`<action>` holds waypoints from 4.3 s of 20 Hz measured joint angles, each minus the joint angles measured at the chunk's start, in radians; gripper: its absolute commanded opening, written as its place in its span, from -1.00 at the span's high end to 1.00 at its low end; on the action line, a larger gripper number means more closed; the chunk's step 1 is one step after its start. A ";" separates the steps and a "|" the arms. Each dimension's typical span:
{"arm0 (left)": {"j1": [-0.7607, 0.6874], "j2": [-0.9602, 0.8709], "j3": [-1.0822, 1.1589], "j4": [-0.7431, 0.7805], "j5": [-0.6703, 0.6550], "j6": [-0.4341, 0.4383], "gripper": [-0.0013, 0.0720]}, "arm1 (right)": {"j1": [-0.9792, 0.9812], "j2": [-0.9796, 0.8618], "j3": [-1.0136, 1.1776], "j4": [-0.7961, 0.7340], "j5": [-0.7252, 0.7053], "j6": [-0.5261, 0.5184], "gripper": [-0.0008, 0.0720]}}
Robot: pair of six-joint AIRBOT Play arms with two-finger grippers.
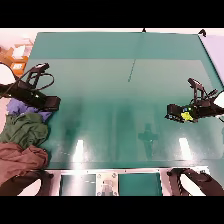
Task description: Fold the shirts.
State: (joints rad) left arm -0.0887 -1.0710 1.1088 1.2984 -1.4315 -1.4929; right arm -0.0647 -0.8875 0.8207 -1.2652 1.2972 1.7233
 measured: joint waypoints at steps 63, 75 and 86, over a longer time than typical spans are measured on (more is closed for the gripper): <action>-0.499 -0.592 0.834 0.036 0.032 0.027 0.89 | -0.175 0.000 0.182 -0.001 -0.093 -0.023 0.43; -0.321 -0.677 0.793 -0.146 -0.135 0.005 -0.99 | -0.207 -0.140 0.104 0.103 -0.058 -0.125 -0.13; -0.182 -0.725 0.304 -0.467 0.247 0.168 -0.98 | -0.177 -0.684 0.163 0.505 -0.182 -0.421 -0.09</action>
State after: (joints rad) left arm -0.2707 -1.7958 1.4132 0.8310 -1.1843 -1.3247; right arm -0.2420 -1.5715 0.9840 -0.7605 1.1149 1.3022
